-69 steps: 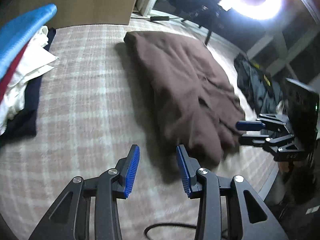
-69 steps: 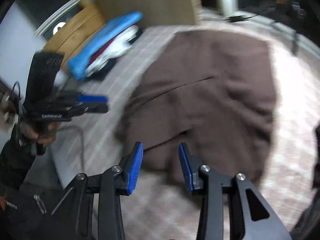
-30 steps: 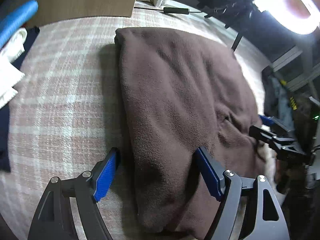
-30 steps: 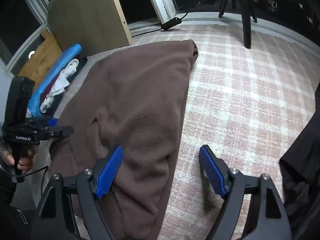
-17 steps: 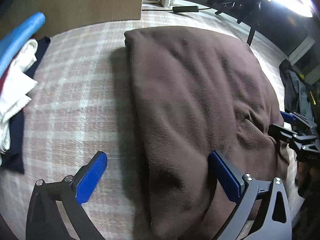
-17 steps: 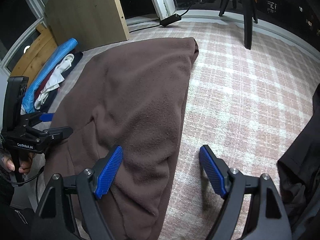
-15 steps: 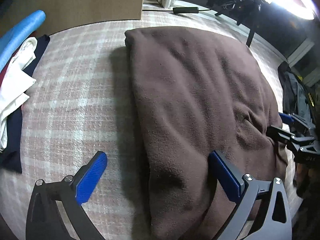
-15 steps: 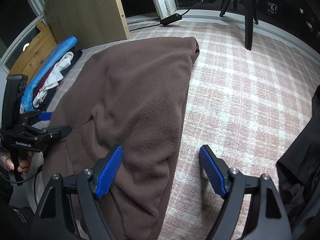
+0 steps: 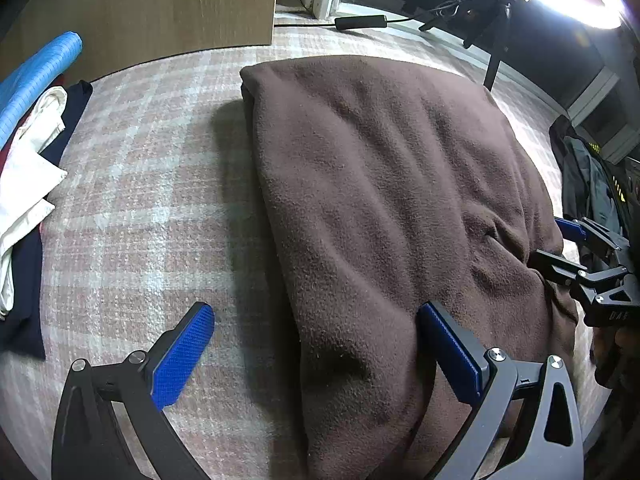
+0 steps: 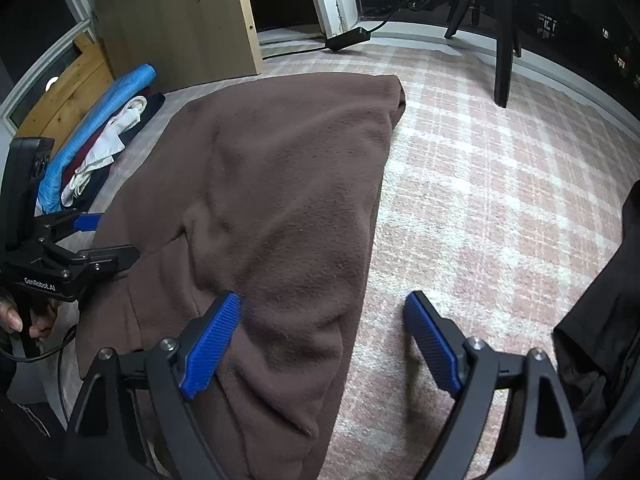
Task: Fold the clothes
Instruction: 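Position both open tools at the edge of the folded brown sweater, then grasp the folded sweater edge with both tools and lift it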
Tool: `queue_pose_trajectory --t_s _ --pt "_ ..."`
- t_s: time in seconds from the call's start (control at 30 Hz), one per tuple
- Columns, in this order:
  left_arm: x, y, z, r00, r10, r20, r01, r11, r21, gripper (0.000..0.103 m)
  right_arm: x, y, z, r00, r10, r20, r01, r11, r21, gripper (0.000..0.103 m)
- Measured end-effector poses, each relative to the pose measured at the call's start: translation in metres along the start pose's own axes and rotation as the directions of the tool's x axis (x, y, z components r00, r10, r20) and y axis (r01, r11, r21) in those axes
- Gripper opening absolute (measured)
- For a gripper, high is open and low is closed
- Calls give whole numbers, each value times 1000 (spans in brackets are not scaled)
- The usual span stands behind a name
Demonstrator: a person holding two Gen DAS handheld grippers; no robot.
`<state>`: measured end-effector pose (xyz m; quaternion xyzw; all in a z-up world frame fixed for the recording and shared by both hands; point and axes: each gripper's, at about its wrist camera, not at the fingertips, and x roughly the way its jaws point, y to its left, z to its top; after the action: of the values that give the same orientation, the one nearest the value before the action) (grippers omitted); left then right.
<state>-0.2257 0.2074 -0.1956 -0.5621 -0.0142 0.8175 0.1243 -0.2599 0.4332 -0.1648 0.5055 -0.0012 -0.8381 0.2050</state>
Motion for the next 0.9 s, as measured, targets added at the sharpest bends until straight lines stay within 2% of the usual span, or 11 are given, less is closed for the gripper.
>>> queue_pose_trajectory --t_s 0.37,0.43,0.5,0.57,0.67,0.73,0.83,0.9 --pt "5 -2 2 1000 4 -25 -4 1000 -1 102 -6 -5 -8 999 37 30 -36 999 -28 84" --pt "6 -2 4 1000 2 -27 -2 1000 2 99 -7 -4 -9 998 45 32 -43 998 -36 83" --pt "6 -3 5 1000 -2 -29 2 1000 6 94 -8 -4 -10 997 63 33 -61 997 -42 77" --pt "4 -8 6 1000 4 -26 -4 1000 26 91 -9 -4 -11 994 105 31 -104 994 -44 61" --pt "6 -13 7 999 4 -32 -2 999 50 90 -9 -4 -11 992 119 31 -117 992 -53 61" --pt "8 -12 9 999 -27 -46 28 999 32 84 -9 -6 -11 990 136 29 -135 990 -42 61" --pt "8 -14 10 998 -48 -42 50 997 56 76 -9 -7 -10 987 160 29 -158 986 -42 61" --pt "8 -14 10 998 -57 -35 59 996 62 76 -9 -9 -9 983 179 31 -178 983 -37 61"
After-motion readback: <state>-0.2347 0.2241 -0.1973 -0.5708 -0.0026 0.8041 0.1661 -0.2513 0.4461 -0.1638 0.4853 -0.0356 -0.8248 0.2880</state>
